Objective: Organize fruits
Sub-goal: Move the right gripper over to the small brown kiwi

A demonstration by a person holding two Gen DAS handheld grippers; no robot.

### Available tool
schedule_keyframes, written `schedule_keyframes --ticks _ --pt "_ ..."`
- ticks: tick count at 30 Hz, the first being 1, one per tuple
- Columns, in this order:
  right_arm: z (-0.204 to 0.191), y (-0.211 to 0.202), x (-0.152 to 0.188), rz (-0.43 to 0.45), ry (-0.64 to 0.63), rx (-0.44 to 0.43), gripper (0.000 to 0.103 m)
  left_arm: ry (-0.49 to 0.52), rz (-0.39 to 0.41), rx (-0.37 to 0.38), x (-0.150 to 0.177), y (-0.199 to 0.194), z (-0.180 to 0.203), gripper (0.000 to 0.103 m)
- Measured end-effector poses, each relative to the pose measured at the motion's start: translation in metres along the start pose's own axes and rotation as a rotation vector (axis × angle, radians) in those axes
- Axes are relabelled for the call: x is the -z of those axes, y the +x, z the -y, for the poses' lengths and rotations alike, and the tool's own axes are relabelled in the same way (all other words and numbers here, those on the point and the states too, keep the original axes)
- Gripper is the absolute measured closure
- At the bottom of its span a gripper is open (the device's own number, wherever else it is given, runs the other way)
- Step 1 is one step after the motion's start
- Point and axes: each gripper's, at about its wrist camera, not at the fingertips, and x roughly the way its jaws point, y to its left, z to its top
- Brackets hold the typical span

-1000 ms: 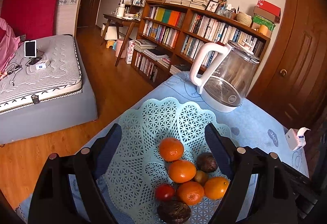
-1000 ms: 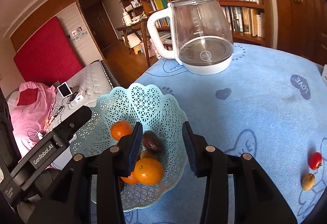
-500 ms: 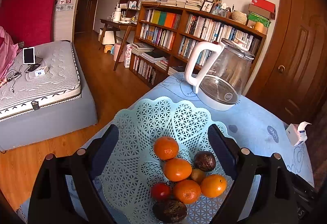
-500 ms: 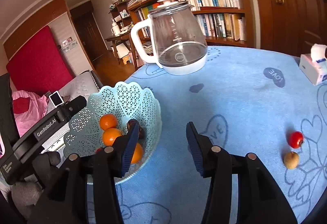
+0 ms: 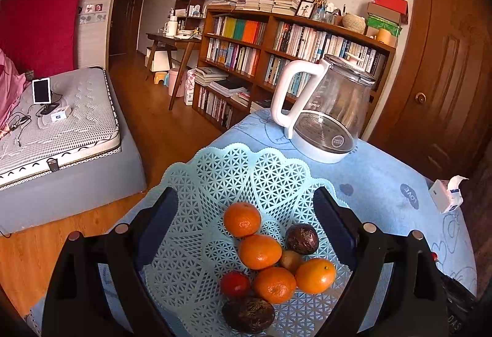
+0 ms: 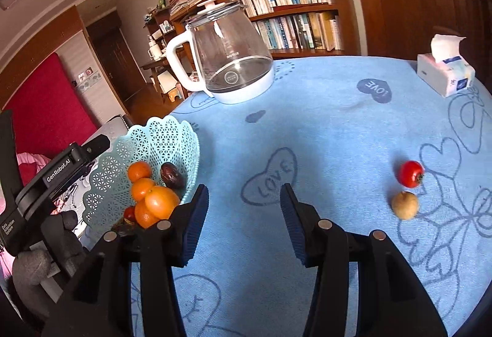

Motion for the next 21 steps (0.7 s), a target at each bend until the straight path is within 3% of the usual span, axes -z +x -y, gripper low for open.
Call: schedule_keyframes --ticks 21 --pt "0.081 -0.043 0.021 0.046 0.145 0.138 0.054 0.037 -0.004 0.004 0.007 0.001 0.011 0.012"
